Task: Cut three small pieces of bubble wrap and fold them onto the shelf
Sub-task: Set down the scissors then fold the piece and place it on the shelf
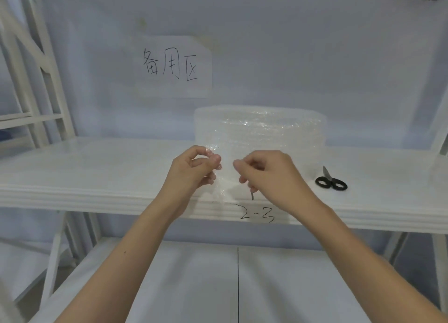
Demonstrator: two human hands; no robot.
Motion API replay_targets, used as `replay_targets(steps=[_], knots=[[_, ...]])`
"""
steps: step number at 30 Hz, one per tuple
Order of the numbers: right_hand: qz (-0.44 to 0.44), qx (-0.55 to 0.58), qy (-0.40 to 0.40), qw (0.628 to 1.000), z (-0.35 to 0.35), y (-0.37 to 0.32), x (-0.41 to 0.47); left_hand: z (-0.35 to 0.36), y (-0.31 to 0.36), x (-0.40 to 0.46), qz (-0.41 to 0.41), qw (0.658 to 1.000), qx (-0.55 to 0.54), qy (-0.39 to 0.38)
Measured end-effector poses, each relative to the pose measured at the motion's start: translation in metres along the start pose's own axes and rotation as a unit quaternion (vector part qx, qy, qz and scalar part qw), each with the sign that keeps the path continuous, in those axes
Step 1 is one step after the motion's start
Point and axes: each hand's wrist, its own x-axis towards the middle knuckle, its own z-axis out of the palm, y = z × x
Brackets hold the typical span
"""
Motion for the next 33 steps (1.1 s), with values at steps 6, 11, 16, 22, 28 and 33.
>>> replay_targets(steps=[6, 11, 16, 22, 28, 33], knots=[[0.028, 0.102, -0.056, 0.993, 0.062, 0.003, 0.027, -0.037, 0.001, -0.004, -0.010, 0.999, 0.030, 0.012], [0.091, 0.218, -0.092, 0.967, 0.086, 0.006, 0.042, -0.061, 0.001, -0.002, 0.009, 0.996, 0.078, 0.043], [0.133, 0.273, -0.123, 0.945, 0.097, 0.004, 0.048, -0.077, 0.002, 0.002, 0.044, 0.991, 0.109, 0.065], [0.138, 0.374, -0.115, 0.910, 0.106, 0.003, 0.058, -0.084, -0.004, 0.003, 0.053, 0.989, 0.130, 0.040], [0.131, 0.381, -0.089, 0.911, 0.111, 0.005, 0.063, -0.088, -0.009, 0.002, 0.036, 0.993, 0.106, 0.044], [0.120, 0.383, -0.071, 0.913, 0.114, 0.006, 0.064, -0.091, -0.014, 0.002, 0.028, 0.994, 0.098, 0.036]])
